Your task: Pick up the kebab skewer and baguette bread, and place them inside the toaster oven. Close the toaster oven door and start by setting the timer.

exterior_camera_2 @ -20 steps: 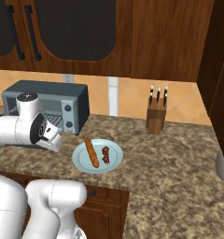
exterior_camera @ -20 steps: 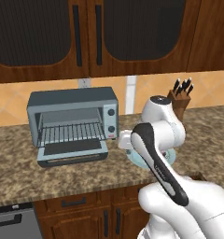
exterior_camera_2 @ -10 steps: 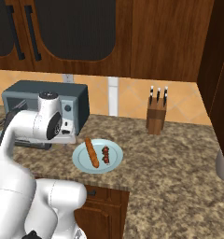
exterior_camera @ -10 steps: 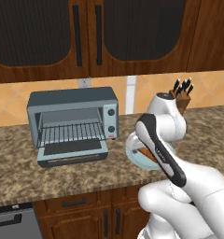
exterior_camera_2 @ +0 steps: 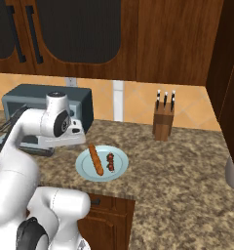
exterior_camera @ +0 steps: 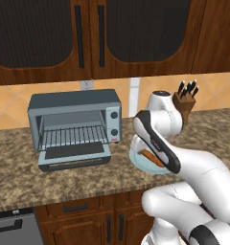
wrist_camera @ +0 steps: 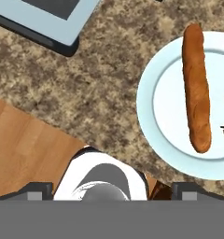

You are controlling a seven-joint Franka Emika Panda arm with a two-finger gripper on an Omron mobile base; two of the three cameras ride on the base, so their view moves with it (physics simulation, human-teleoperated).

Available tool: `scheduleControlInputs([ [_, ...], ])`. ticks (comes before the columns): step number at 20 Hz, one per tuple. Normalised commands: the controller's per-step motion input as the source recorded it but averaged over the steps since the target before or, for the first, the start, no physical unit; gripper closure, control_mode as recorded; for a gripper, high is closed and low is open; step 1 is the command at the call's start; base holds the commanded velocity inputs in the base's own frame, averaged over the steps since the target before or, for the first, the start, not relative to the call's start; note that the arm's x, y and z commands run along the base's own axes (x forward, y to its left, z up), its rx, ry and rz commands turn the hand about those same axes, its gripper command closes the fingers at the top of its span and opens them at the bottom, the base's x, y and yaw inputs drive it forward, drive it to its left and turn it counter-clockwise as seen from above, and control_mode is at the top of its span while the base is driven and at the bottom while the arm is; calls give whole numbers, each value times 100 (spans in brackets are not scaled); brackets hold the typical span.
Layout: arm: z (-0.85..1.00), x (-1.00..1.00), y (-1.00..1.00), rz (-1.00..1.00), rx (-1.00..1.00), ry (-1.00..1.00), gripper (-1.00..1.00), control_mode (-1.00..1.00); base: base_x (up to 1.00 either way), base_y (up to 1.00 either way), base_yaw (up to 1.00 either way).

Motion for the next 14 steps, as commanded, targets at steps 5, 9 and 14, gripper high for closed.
scheduleControlInputs([
  [5,-29,9,-57,0,-3,1,-100,-100,0,0,0],
  [9,-18,53,-41,0,0,0,-100,-100,0,0,0],
  [14,-18,57,-34,0,0,0,-100,-100,0,0,0],
])
